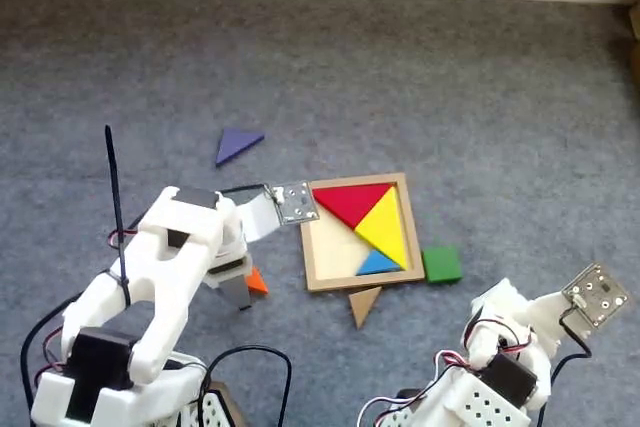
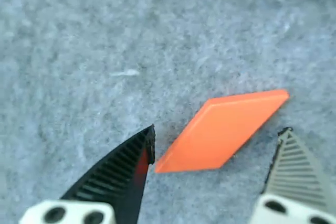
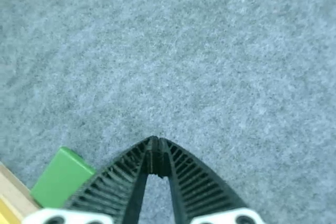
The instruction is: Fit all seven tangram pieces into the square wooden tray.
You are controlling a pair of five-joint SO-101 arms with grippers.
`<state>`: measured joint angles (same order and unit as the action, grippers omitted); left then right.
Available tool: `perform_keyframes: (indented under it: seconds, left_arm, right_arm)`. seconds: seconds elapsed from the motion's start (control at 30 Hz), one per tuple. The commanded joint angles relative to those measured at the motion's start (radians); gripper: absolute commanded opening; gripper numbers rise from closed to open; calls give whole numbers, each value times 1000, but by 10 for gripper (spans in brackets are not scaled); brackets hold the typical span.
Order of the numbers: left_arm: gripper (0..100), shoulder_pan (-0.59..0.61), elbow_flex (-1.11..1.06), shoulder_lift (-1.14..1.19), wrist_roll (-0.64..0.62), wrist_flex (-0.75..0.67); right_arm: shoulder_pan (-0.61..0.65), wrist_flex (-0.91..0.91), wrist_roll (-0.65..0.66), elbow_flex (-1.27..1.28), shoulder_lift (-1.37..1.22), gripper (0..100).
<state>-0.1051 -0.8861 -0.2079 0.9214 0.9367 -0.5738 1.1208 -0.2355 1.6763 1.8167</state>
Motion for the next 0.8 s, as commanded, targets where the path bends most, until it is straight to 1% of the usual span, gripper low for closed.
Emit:
perform_keyframes:
  seconds: [0.0, 0.1, 0.17, 0.23, 0.3, 0.37, 0.43, 0.5, 0.57, 0.67, 0.77]
  left_arm:
    - [297, -19, -16, -5, 0, -9]
    - [255, -19, -16, -15, 0, -8]
    - [257, -8, 4, -19, -12, -6]
    - [257, 15, 31, -41, -61, -5]
    - [257, 30, 53, -87, -92, -3]
    - [257, 28, 48, -148, -95, 17]
    - [257, 13, 30, -213, -95, 72]
    - [257, -33, -2, -269, -97, 124]
    - [257, -65, -44, -311, -97, 147]
    - [256, -77, -104, -332, -98, 143]
    - [253, -73, -114, -302, -100, 80]
  right_arm:
    - [13, -19, 11, 108, 4, 9]
    - [13, -19, 11, 108, 4, 9]
    - [13, -19, 11, 108, 4, 9]
    - [13, -18, 11, 108, 4, 9]
    - [13, -18, 11, 108, 4, 9]
    - [13, -18, 11, 108, 4, 9]
    - [13, -18, 11, 108, 4, 9]
    - [13, -18, 11, 108, 4, 9]
    - [13, -18, 11, 108, 4, 9]
    - [13, -18, 11, 108, 4, 9]
    - [13, -18, 11, 108, 4, 9]
